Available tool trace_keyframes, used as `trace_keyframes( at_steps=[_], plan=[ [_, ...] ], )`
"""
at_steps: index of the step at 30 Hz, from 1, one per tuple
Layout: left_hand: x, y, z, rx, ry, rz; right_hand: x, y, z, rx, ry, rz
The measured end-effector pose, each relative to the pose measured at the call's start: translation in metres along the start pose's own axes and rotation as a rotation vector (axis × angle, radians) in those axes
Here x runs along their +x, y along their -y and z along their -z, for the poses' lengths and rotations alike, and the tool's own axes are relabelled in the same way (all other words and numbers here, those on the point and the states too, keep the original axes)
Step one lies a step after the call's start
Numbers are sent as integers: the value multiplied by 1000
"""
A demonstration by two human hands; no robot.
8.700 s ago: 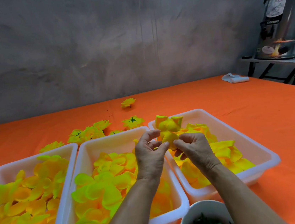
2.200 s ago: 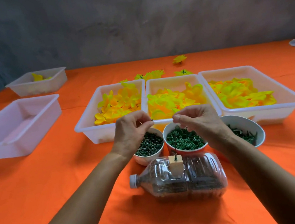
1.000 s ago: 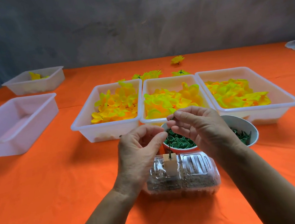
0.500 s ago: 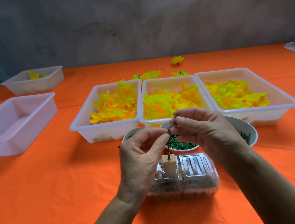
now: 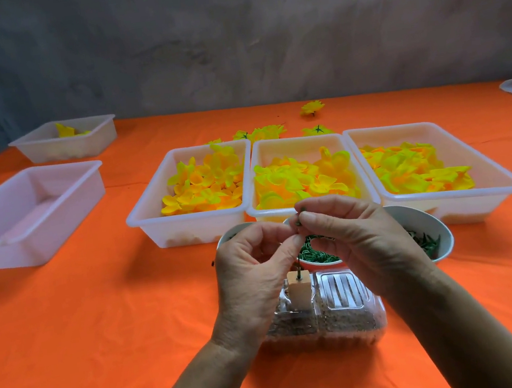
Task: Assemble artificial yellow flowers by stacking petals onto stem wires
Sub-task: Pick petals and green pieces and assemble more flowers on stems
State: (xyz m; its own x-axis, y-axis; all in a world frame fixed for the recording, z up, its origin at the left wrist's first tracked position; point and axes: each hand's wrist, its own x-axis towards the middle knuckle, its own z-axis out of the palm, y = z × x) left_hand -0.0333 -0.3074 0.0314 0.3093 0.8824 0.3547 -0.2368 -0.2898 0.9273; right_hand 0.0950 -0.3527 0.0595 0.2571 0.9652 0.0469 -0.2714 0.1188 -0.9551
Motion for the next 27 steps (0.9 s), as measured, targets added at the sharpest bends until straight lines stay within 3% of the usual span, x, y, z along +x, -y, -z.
trace_keyframes(
  at_steps=[9,27],
  plan=[
    [-2,0,-3,-6,-66,22,1,-6,1,5,17,-19],
    [-2,-1,-4,7,-48,24,4,-8,3,-4,-1,0]
  ],
)
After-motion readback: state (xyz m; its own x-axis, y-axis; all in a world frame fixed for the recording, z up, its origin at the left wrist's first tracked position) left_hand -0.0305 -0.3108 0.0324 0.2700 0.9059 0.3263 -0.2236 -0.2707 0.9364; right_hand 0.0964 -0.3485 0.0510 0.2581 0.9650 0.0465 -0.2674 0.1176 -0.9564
